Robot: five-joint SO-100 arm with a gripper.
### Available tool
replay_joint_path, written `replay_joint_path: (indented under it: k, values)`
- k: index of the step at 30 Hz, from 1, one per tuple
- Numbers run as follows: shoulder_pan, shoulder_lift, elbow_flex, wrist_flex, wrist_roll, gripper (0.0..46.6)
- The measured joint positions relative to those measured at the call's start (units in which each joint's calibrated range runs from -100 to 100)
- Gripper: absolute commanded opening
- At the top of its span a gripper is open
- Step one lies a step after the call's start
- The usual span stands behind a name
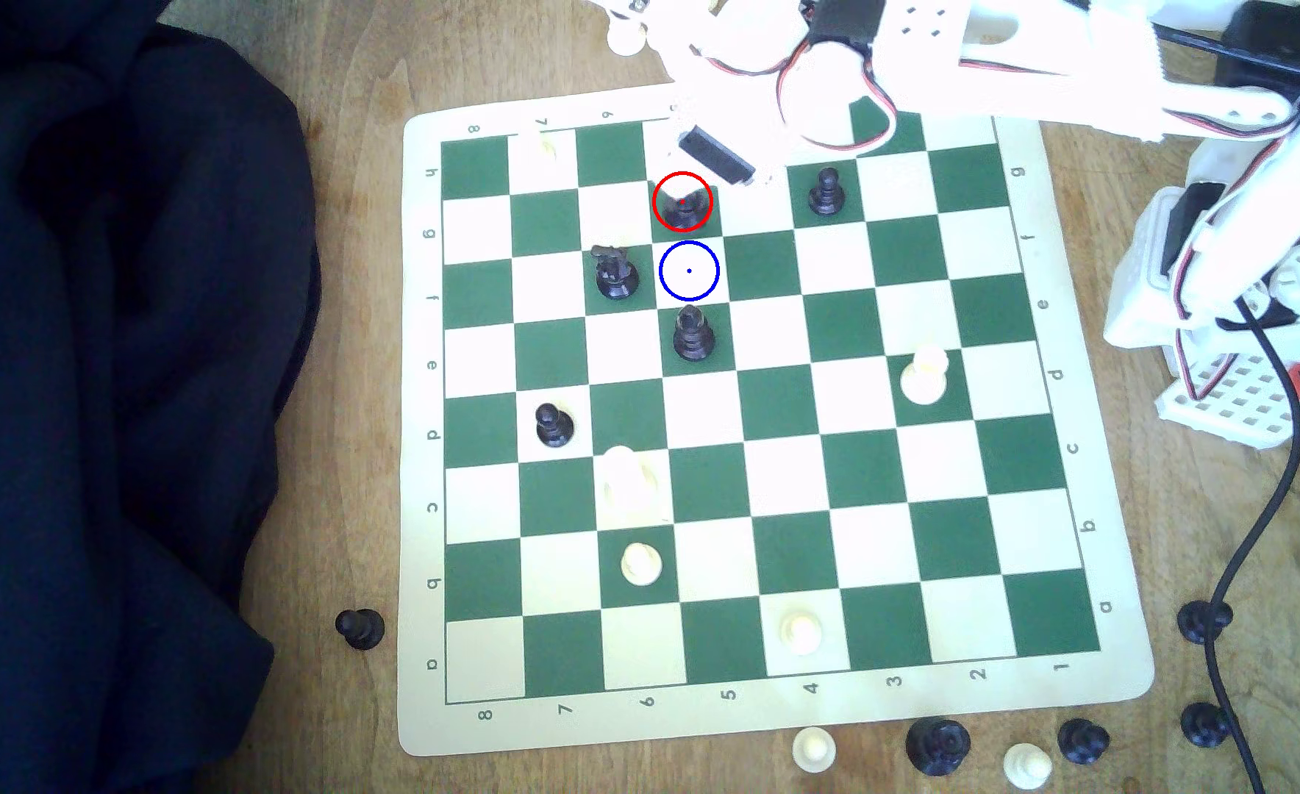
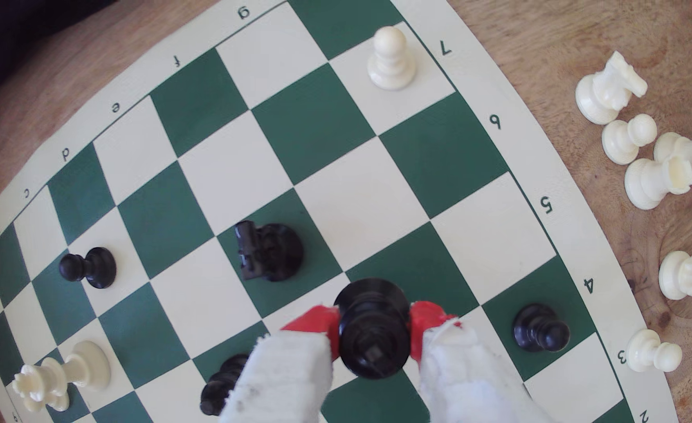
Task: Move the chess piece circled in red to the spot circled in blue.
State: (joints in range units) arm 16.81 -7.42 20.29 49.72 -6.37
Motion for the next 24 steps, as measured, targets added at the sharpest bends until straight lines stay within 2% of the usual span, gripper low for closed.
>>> replay_joint_path:
  k: [5, 12, 16, 24]
  values:
    - [-2.8, -2.3, 0.4, 0.0, 0.4, 0.8]
    - [-5.0, -4.0, 7.3, -1.4, 0.5, 1.0]
    - [-4.9, -4.2, 10.9, -4.6, 0.5, 1.0]
    - [-4.8, -4.2, 11.0, -8.0, 0.5, 1.0]
